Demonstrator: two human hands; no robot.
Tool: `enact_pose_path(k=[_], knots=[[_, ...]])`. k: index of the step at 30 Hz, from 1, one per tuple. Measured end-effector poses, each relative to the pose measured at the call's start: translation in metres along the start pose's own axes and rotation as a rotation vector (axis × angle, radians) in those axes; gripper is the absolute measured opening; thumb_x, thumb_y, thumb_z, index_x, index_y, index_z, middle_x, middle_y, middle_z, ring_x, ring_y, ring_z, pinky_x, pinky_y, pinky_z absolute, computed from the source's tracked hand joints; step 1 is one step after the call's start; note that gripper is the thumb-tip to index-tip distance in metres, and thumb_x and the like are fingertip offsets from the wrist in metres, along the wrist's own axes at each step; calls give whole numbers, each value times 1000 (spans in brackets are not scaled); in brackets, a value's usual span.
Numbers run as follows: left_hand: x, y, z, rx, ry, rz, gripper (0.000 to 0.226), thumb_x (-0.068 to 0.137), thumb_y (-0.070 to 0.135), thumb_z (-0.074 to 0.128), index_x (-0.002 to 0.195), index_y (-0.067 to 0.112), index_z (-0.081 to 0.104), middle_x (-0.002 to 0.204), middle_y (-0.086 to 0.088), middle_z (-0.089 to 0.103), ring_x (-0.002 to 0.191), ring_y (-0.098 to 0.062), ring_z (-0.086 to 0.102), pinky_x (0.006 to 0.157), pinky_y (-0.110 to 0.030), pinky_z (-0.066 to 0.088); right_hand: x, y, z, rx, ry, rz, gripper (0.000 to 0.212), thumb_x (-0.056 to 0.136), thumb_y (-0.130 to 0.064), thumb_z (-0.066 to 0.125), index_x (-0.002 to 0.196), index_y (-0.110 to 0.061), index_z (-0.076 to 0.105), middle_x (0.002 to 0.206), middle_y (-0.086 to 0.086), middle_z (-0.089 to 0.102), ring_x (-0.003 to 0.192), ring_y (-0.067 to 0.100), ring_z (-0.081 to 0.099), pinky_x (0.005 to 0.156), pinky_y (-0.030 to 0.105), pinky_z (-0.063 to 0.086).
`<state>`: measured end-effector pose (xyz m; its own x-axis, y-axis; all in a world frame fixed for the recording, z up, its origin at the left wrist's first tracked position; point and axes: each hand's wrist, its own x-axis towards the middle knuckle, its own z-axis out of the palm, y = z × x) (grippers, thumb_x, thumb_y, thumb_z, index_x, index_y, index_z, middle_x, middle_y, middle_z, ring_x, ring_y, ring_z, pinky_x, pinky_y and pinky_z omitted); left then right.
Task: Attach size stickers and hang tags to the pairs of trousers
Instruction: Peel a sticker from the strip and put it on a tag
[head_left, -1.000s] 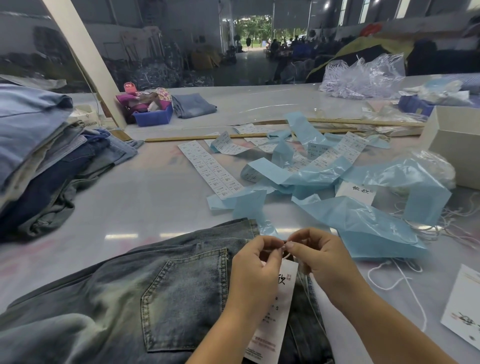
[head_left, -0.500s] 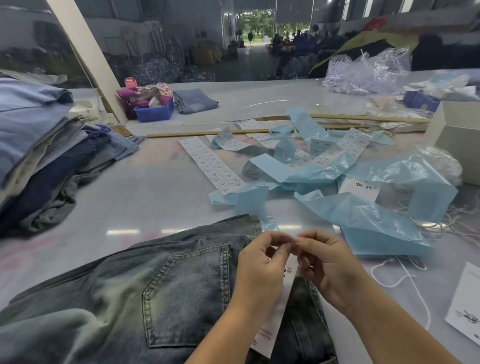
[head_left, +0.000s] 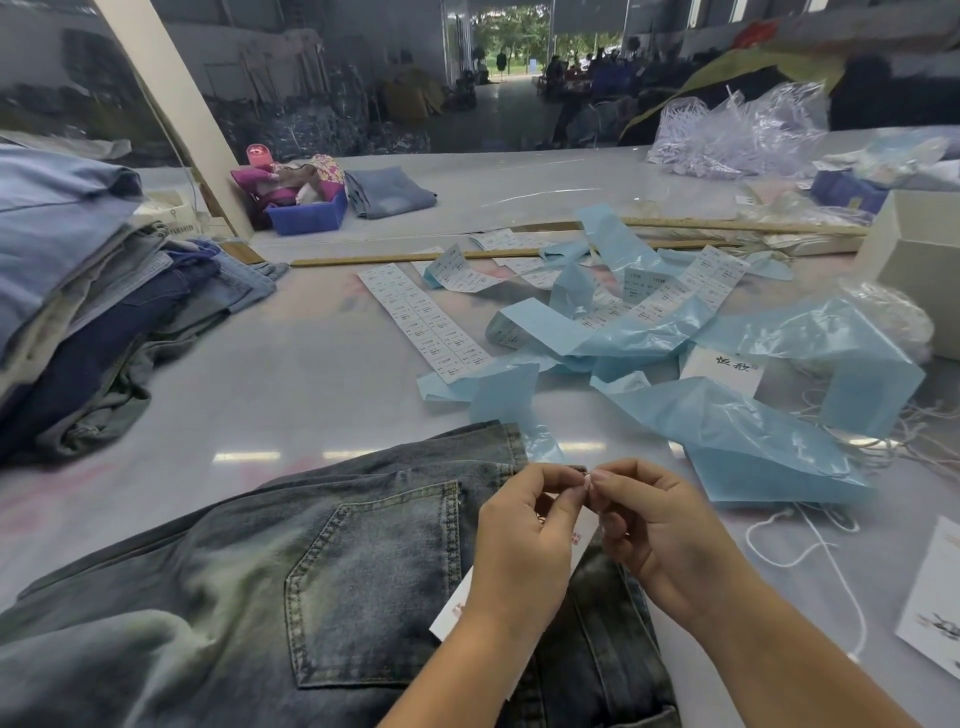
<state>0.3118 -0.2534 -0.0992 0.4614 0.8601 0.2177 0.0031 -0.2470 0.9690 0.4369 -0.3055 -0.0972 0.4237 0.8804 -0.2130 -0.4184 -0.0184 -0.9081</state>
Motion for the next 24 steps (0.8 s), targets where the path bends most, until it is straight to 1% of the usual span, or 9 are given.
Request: enact_pose_path(k=[2,6,10,14,17,19,22,23,24], knots=[[-1,-1,2,10,28,5,11,92,8,66,90,18,72,83,7,72,82,-6,66,76,-20,50,0,2,1,23,1,6,2,67,-19,72,67,-17,71,63,5,60,46,9,46,39,19,38],[-2,-4,4,30,90,13,18,92,12,66,87,28,70,82,13,71,78,-5,65,69,-15,49,-1,6,4,71,-12,24,4,70,-16,69,70,-12,68,63,5,56,46,9,45,39,19,37],[-3,-6,7,-2,96,-4,19,92,13,66,86,30,69,82,13,71,78,-8,66,70,-19,51,-4,7,6,62,-14,6,6,72,-15,68,67,-13,67,61,5,54,47,9,44,40,19,37],[-5,-8,7,-14,93,-19,21,92,13,66,86,32,69,81,12,71,77,-8,66,70,-21,52,-6,9,9,57,29,-26,28,87,-6,60,63,-16,70,59,3,54,47,9,43,40,19,36],[-4,-11,6,-25,76,-43,17,91,12,68,86,28,70,82,9,71,78,-11,67,73,-28,55,-7,11,10,69,45,-19,27,88,-4,59,65,-13,67,58,4,53,46,10,42,40,20,34],[-2,-11,5,-44,43,-87,12,89,12,70,85,24,71,80,7,71,74,-11,66,69,-28,54,-7,12,8,68,44,-9,21,88,-3,59,68,-10,64,57,4,51,46,11,42,41,20,33],[5,-7,-4,-263,-83,-227,7,85,4,73,84,9,69,66,4,66,54,-5,55,52,-17,45,-8,10,5,53,-7,8,9,81,-7,62,72,-5,60,57,5,48,48,12,41,42,21,33],[10,-6,-8,-273,-136,-254,7,84,3,74,84,8,68,64,3,64,51,-4,51,49,-17,42,-8,8,4,43,-25,16,8,76,-10,64,73,-4,59,57,6,47,48,11,41,42,20,33],[14,-6,-13,-222,-193,-256,8,83,5,75,85,9,68,64,3,63,50,-5,50,47,-17,40,-9,7,3,32,-40,24,11,71,-12,65,74,-3,58,57,6,46,48,11,40,42,20,33]])
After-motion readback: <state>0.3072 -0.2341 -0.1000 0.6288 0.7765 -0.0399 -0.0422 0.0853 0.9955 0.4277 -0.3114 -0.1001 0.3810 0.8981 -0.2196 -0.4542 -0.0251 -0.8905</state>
